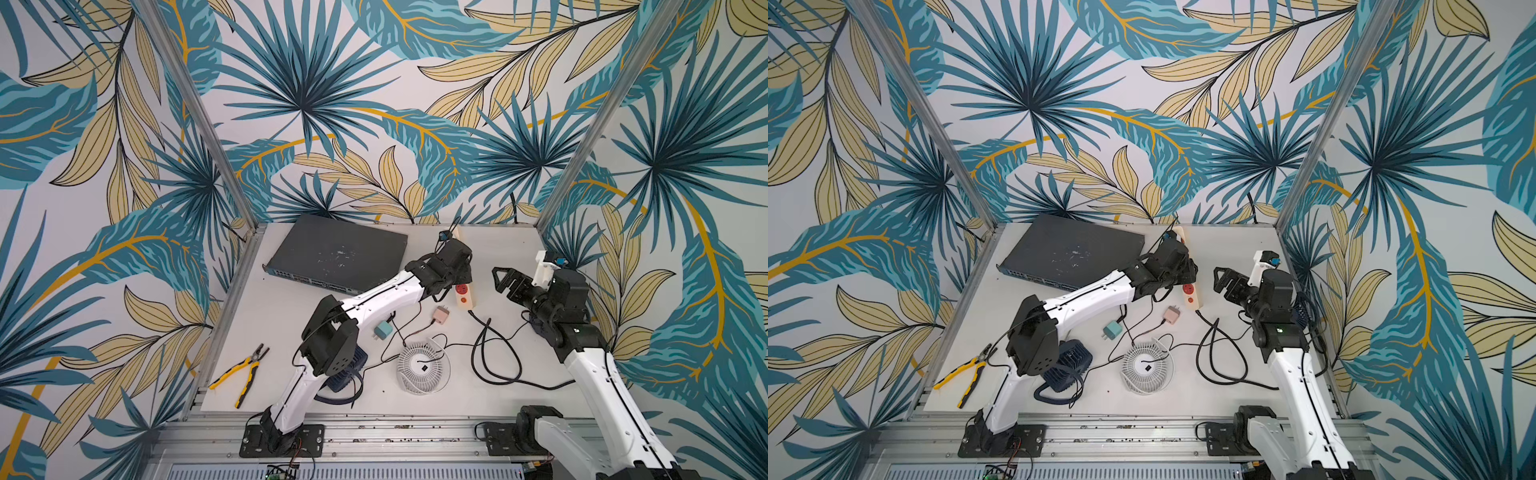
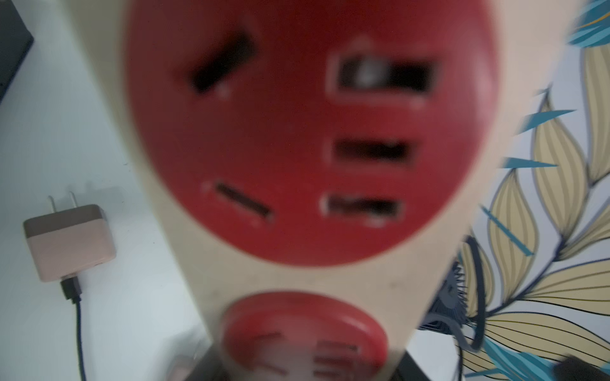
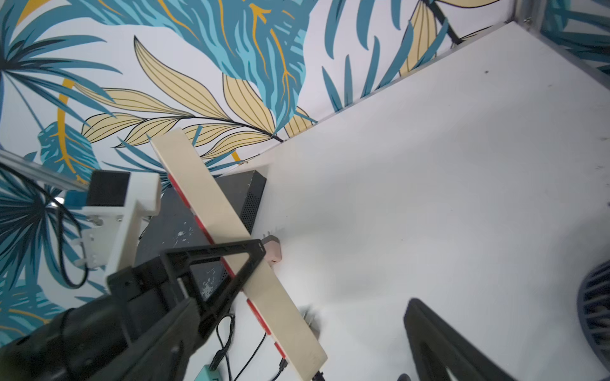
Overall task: Plug the desk fan into the power strip
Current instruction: Place the socket at the center of the board.
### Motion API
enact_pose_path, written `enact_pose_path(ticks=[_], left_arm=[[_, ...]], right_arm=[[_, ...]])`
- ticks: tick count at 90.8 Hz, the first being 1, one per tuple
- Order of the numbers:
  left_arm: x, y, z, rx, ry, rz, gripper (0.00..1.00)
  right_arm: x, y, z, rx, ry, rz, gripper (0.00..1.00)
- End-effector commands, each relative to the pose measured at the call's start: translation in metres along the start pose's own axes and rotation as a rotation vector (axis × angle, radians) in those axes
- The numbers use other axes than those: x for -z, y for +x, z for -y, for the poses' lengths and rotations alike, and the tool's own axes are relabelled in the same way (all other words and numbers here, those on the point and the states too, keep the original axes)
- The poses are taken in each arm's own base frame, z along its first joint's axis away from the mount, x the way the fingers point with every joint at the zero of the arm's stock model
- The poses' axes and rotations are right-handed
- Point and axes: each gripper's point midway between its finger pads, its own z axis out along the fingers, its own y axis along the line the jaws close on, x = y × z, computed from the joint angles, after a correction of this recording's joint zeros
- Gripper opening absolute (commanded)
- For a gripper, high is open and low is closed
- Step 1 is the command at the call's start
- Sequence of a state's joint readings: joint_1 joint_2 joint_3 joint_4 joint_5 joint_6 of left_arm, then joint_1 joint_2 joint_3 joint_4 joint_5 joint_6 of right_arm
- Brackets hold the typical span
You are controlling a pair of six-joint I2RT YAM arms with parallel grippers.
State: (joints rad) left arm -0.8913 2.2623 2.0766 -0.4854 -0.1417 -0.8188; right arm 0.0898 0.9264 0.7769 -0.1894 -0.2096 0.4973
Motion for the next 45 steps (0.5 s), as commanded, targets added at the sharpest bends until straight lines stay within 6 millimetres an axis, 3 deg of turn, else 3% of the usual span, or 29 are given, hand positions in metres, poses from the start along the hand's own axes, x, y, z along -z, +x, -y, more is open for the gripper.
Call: enact_pose_path(ticks=[1,9,29,38,45], left_arm=[[-0.012,0.003,-0.028,-0.069,-0.174,-0.014,0.16],[-0.034,0.019,-0.040,-0.091,-0.224,-0.056,0.17],[-0.064,0.043,-0.054,-0.094,-0.250,-0.102,0.21],[-0.075,0.052,-0.057,-0.090,-0.246,-0.119,0.30],[-0.082,0.056,-0.060,-0.087,-0.244,-0.122,0.48]], right_arm=[[0.002,0.009,0.028,0.021,0.127,0.011,1.00],[0.000,0.013,0.030,0.019,0.130,0.005,1.00],[-0.006,0.027,0.037,-0.014,0.128,-0.025,1.00],[-0.009,0.033,0.037,-0.035,0.114,-0.035,1.00],[-0.009,0.035,0.035,-0.046,0.103,-0.038,1.00]])
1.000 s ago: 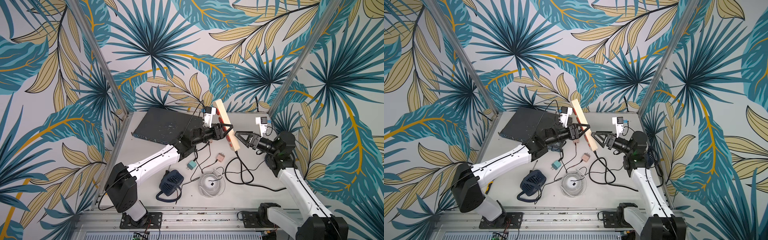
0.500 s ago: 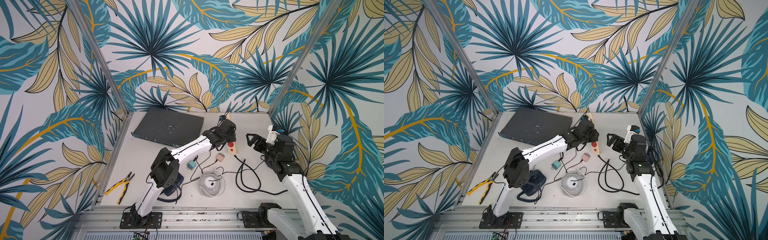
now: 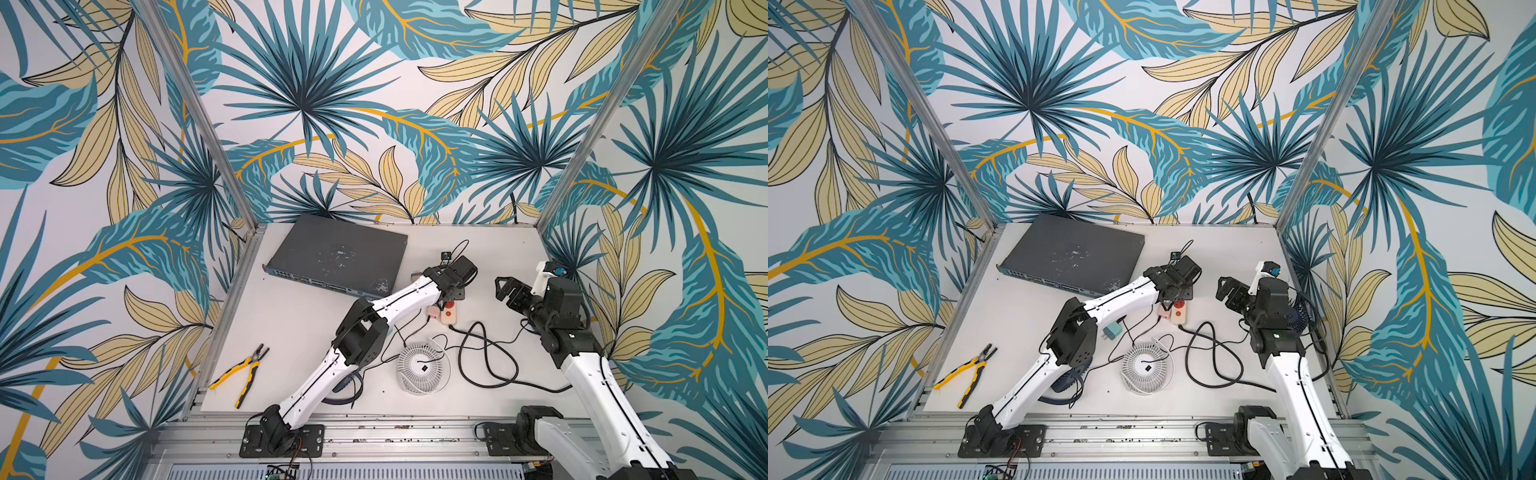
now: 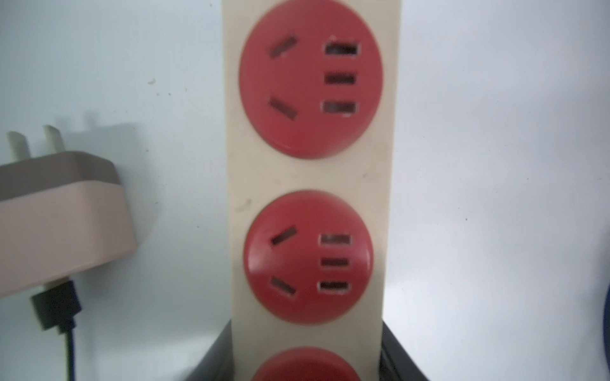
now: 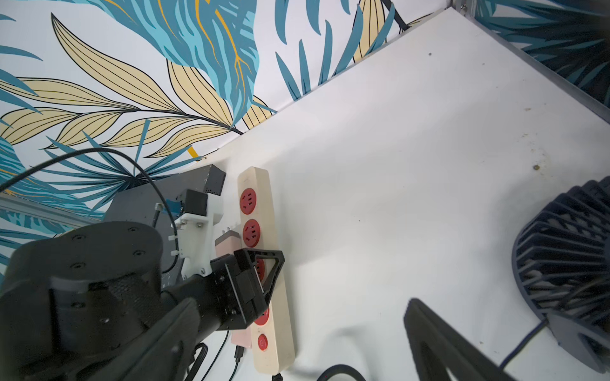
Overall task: Plug the desk fan into the power strip
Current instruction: Place the socket at the center of the board, then pick up the plug from the center of the board.
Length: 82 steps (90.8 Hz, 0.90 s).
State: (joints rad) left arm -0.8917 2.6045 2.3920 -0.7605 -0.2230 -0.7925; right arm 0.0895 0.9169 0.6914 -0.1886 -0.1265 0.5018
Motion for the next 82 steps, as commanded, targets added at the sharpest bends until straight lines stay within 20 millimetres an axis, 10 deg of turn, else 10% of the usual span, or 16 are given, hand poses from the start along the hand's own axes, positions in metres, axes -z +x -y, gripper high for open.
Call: enact_pose_path(ticks=[1,30,53,82], left_arm=[[0.001,-0.007,0.010,-0.003,0.025,0.026,0.50],[0.049,-0.028,0.025,-0.127,0.098,0.039,0.94],[0.118,-0.017,-0.025,-0.195,0.016,0.055,0.88],[0.087,0.027,-0.039,-0.211,0.018,-0.083,0.71]], right_arm=[[-0.004,0.009,0.003,-0.028,-0.008,-0.015,1.00],[0.005,0.005,-0.004,0.012,-0.027,-0.021,1.00],[0.000,0.029,-0.018,0.032,-0.114,-0.123,0.98],[-0.016,0.061,-0.021,0.072,-0.066,-0.197,0.95]])
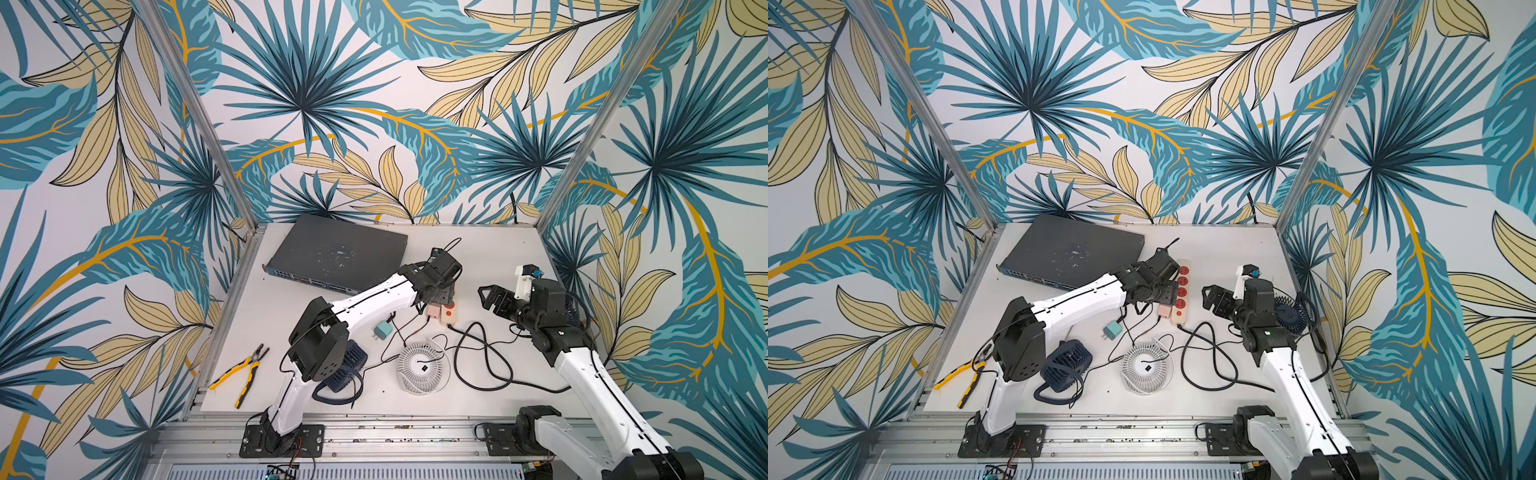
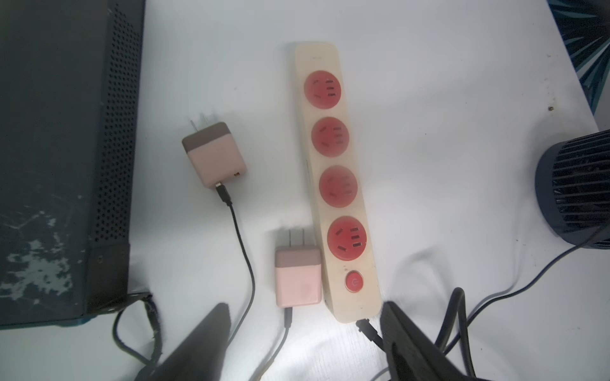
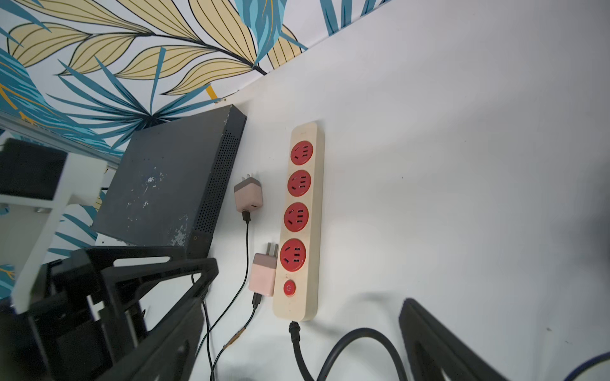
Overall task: Plug the desk fan into the power strip
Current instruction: Pick up the plug from the center of the board.
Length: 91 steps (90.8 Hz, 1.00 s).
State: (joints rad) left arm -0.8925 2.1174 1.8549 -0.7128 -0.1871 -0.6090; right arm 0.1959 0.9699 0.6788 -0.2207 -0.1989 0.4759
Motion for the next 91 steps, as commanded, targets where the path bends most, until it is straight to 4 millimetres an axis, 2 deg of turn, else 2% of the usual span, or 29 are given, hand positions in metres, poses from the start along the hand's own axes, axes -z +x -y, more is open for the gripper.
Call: enact_pose_path(ticks=[1,21,50,59,80,91], left_arm=[[-0.027,0.018,-0.001,-0.028,-0.004,-0.059,0.71],[-0.053,0.031,-0.002,-0.050,-0.030,-0.119,0.65],[-0.075,0.036,-0.007,-0.060,-0.069,-0.126,0.58],[-0.071,0.034,-0.011,-0.061,-0.092,-0.118,0.57],[-0.034,0.007,-0.013,-0.050,-0.090,0.000,0.58],[-0.029,0.005,-0.014,-0.040,-0.087,0.015,0.58]], right_arm=[[-0.007,0.014,0.004,0.006,0.026,-0.030,0.95],[-0.015,0.024,0.000,-0.013,-0.004,-0.047,0.95],[-0.019,0.032,0.001,-0.026,-0.018,-0.062,0.95],[-0.020,0.034,0.002,-0.026,-0.017,-0.065,0.95],[-0.023,0.038,0.004,-0.030,-0.022,-0.078,0.96],[-0.024,0.038,0.002,-0.032,-0.031,-0.082,0.96]])
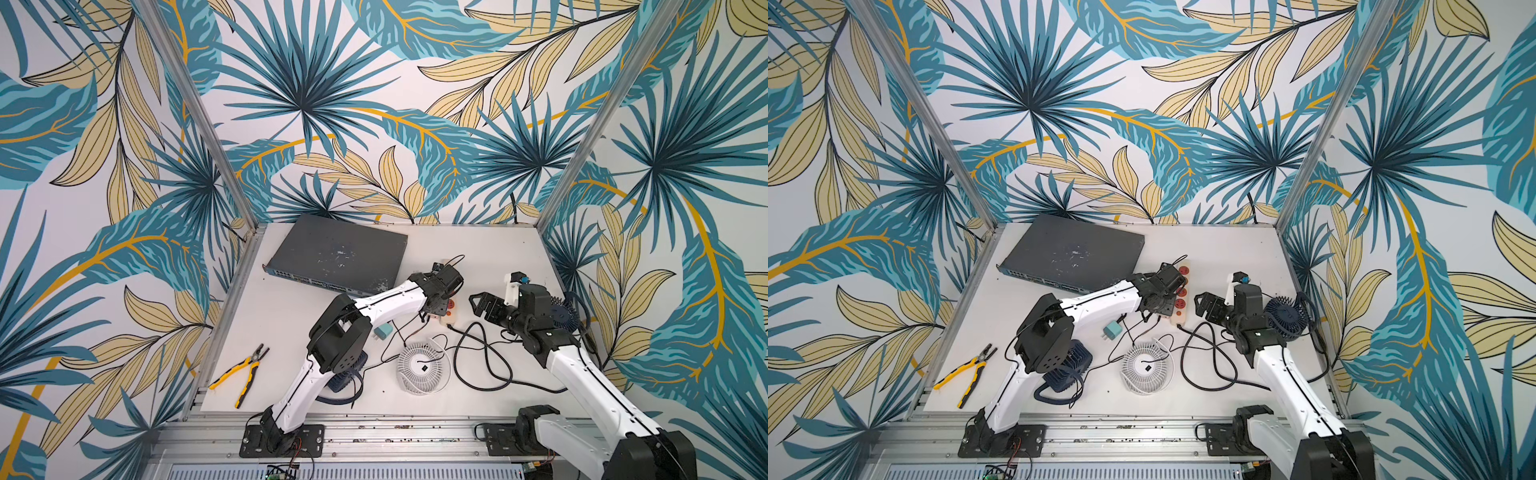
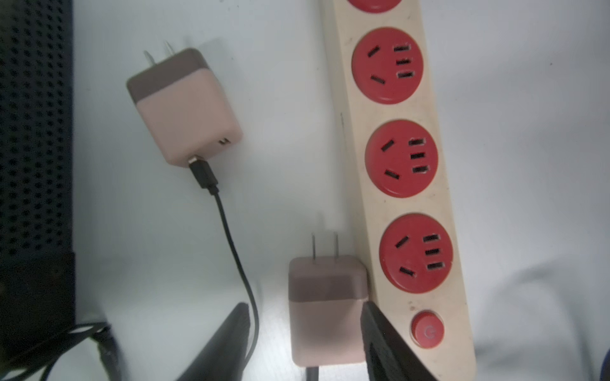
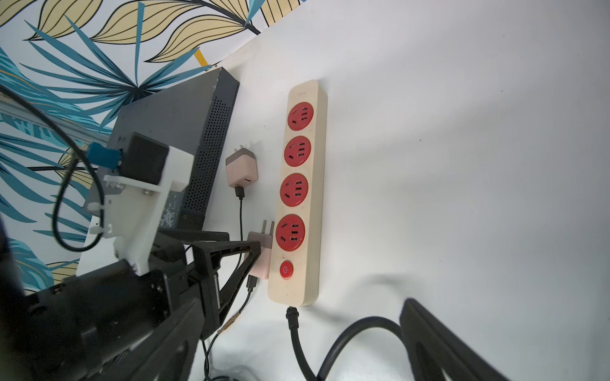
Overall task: Plug the desk fan into the power strip
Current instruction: Pick up the plug from the center of the board.
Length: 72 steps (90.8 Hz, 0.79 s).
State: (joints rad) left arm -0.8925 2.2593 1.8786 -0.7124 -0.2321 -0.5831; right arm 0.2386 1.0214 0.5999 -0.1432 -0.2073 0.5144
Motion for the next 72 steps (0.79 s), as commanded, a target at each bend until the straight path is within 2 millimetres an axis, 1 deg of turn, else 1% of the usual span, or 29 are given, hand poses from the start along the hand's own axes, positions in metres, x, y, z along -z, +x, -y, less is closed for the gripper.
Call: enact_pose_path(ticks=[1,12,22,34,51,72], left_arm=[[0.027,-0.022,-0.001,0.014,0.012,0.084,0.58],[0.013,-0.013,0.006,0.007,0.032,0.037,0.57],[0.000,-0.003,0.014,-0.006,0.045,0.002,0.53],[-0.015,0.007,0.011,-0.003,0.024,-0.032,0.54],[-0.021,0.011,0.014,-0.008,0.032,-0.039,0.54],[-0.034,0.020,0.017,-0.015,0.037,-0.070,0.60]], right_arm=[[-0.003,0.006,-0.002,-0.006,-0.021,-0.011,0.96],[-0.003,0.006,-0.002,-0.006,-0.020,-0.010,0.96],[-0.002,0.006,-0.002,-0.007,-0.020,-0.012,0.96],[0.000,0.005,-0.003,-0.005,-0.021,-0.004,0.96],[0.000,0.005,-0.002,-0.003,-0.017,-0.005,0.96],[-0.004,0.005,-0.004,-0.011,-0.032,-0.012,0.96]])
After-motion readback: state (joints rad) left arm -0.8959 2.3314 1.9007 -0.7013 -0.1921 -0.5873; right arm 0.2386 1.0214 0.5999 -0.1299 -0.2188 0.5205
